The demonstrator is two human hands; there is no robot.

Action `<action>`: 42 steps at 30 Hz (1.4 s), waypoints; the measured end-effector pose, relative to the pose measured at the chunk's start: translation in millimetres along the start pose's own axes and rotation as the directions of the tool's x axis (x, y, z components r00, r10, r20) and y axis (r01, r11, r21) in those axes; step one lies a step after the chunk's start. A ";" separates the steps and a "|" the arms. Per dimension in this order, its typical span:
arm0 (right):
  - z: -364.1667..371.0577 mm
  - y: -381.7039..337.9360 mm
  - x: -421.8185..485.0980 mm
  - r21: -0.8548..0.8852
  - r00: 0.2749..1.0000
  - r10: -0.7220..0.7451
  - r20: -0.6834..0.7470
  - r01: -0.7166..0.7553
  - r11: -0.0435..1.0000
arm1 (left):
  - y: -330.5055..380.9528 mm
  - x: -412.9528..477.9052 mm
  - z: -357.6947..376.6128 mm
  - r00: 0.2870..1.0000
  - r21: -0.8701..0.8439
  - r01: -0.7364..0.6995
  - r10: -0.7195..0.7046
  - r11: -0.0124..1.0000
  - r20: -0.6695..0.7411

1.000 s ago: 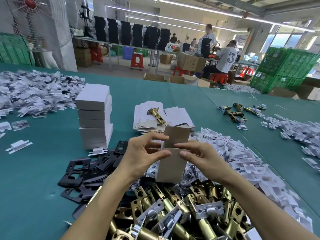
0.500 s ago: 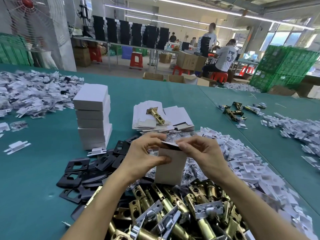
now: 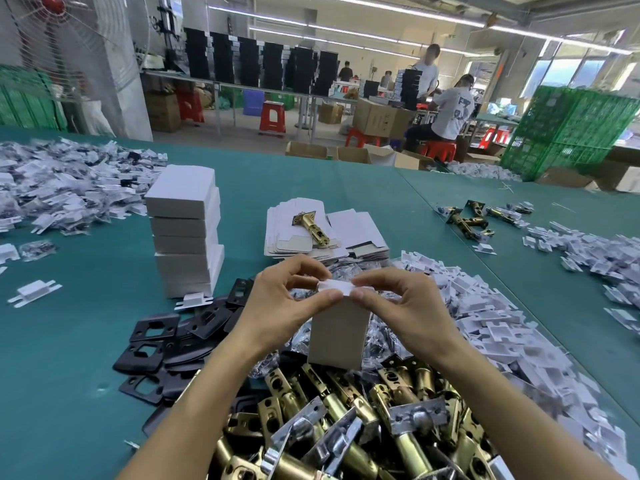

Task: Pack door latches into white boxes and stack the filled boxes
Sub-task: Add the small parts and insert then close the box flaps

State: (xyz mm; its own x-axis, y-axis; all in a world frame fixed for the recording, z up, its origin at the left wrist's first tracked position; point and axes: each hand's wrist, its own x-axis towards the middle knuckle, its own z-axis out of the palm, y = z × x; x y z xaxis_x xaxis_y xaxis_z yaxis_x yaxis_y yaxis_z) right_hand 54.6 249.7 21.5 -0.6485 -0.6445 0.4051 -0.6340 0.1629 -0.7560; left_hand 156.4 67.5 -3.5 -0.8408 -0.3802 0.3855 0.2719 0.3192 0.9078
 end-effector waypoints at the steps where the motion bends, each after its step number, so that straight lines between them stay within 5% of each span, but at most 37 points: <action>1: -0.6 -0.7 0.1 -0.004 1.000 -0.001 -0.001 0.001 1.000 | -0.1 0.3 0.4 1.000 -0.003 0.002 -0.002 1.000 0.000; 14: -14.1 -6.6 6.6 -0.330 0.965 -0.080 0.251 0.162 0.930 | -1.9 0.3 0.3 0.998 -0.092 0.031 -0.025 0.995 0.065; 30: -6.4 2.0 -5.6 -0.016 0.995 -0.100 0.005 0.100 0.995 | 1.0 1.1 -2.4 0.993 -0.137 0.043 -0.028 0.990 0.111; 42: -4.5 3.4 -9.5 0.220 1.000 -0.029 -0.010 0.031 0.975 | 2.3 1.8 -1.1 0.996 -0.102 0.023 -0.014 0.995 0.085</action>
State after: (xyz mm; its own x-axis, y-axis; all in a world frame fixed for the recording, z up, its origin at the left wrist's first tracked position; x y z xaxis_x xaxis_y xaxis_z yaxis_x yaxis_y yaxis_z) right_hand 56.7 259.7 17.4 -0.6338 -0.6415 0.4322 -0.5453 -0.0258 -0.8379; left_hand 156.1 66.7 -0.5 -0.8814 -0.3094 0.3570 0.2988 0.2203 0.9285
